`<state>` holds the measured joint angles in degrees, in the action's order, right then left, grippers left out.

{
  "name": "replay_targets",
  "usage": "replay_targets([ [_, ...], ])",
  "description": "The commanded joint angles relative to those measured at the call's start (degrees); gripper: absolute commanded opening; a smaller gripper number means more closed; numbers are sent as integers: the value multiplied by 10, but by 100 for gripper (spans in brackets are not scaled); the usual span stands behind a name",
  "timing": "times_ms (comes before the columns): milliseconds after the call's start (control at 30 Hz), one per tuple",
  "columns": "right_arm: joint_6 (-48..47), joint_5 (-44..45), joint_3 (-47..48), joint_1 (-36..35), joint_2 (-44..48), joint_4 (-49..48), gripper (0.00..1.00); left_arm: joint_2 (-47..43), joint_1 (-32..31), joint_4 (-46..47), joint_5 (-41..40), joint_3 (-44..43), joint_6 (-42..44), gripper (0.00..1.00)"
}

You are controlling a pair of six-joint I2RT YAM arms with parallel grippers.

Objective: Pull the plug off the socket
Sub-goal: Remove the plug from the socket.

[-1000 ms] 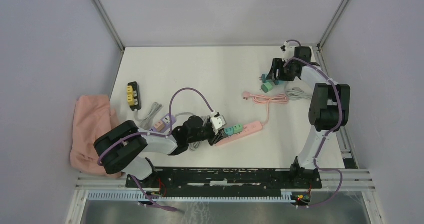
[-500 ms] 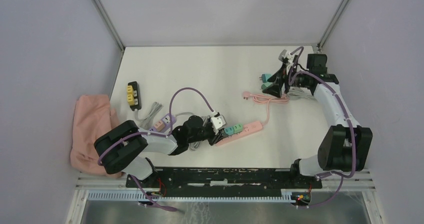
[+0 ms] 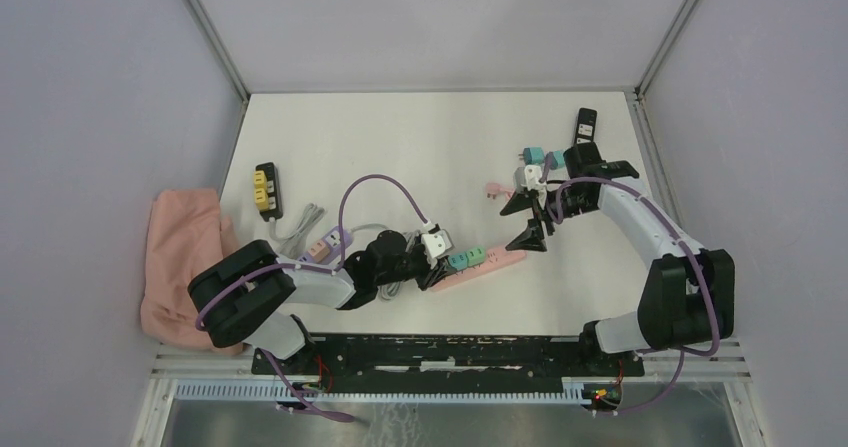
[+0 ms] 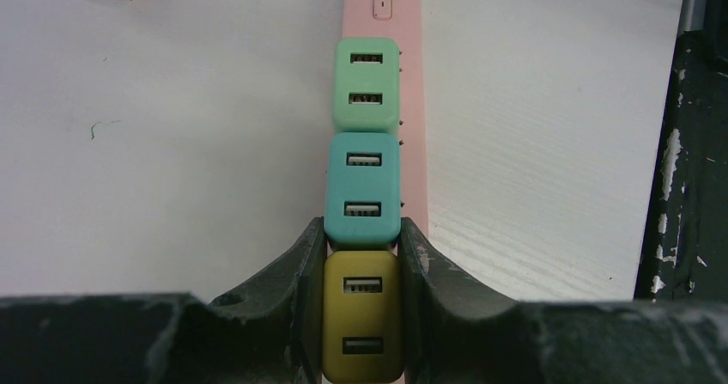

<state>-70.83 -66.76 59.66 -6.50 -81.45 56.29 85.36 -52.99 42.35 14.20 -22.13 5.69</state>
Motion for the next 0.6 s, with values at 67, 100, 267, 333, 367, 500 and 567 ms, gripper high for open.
replay_targets([
  [67,-67,35,-8,-46,-7,15,85,27,3,-59,-11,-4,31,3],
  [100,-69,39,-10,-51,-8,14,85,27,3,-60,-12,-4,31,3],
  [267,-69,57,-14,-71,-14,4,84,29,3,-59,-13,-3,31,3],
  [333,-69,64,-15,-78,-15,1,84,30,3,-59,-13,-3,31,3],
  [367,-69,68,-16,-82,-16,0,84,30,3,-59,-13,-4,31,3],
  [500,-66,80,-18,-94,-20,-7,84,30,3,-56,-14,-3,30,3],
  [567,-61,87,-20,-103,-22,-11,84,29,3,-55,-15,-2,30,3],
])
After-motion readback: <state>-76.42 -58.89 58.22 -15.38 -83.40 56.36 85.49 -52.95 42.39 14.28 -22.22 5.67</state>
